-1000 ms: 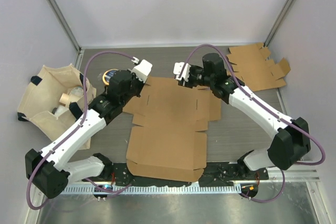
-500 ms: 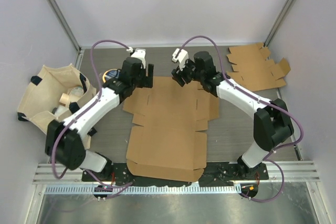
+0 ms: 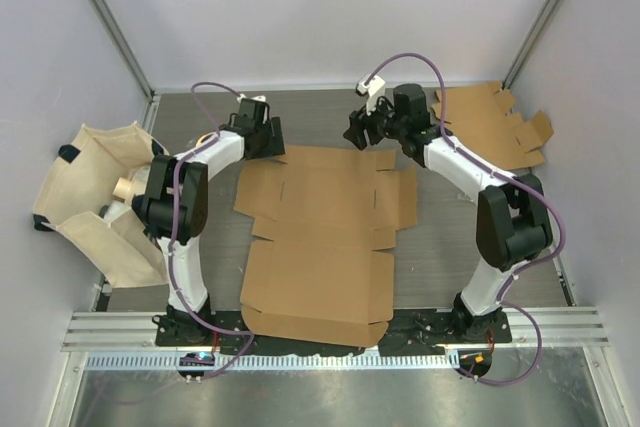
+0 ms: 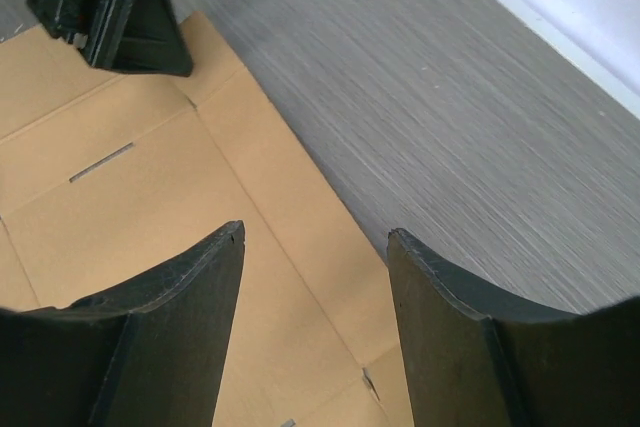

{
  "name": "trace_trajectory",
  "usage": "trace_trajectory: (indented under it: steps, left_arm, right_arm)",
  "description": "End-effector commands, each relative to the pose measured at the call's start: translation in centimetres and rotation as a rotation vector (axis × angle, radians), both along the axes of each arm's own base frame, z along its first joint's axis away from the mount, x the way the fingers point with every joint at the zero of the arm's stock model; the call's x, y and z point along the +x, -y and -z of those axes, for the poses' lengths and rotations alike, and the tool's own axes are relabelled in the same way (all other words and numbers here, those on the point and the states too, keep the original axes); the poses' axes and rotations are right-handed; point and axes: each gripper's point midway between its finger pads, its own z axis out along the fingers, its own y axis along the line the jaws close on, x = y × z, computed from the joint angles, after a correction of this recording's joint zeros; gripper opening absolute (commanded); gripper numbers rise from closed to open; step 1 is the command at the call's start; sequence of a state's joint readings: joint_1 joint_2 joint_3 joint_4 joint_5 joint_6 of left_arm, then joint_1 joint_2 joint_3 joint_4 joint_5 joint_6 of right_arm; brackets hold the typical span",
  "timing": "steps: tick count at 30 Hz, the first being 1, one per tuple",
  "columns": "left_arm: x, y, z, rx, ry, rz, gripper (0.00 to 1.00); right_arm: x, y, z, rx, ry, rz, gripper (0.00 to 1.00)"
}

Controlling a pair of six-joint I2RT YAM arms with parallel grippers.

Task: Fold the paper box

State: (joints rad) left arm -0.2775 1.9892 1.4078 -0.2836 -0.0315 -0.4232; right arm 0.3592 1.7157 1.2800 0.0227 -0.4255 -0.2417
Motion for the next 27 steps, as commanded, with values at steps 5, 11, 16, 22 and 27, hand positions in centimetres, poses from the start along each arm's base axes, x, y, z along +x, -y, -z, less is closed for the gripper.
trace_trajectory:
  steps: [5, 11, 16, 22, 27]
  left_arm:
    - [2.8, 3.9, -1.4, -0.114, 0.107, 0.178, 0.46]
    - [3.3, 4.0, -1.2, -0.075, 0.143, 0.251, 0.14]
    - [2.0, 4.6, -4.2, -0.057, 0.264, 0.352, 0.08]
    - [-0.2, 5.7, -9.4, -0.058, 0.413, 0.485, 0.08]
    - [-2.2, 6.4, -11.4, -0.103, 0.440, 0.554, 0.07]
  right_arm:
    - [1.6, -3.5, -0.1, 0.004, -0.007, -0.183, 0.64]
    - [2.1, -5.1, 1.2, -0.003, -0.056, -0.286, 0.64]
    - [1.3, -5.7, 2.8, -0.044, -0.144, -0.396, 0.70]
    - [3.0, -5.5, 3.9, -0.107, -0.184, -0.374, 0.78]
    - [2.3, -5.5, 4.5, -0.114, -0.235, -0.405, 0.79]
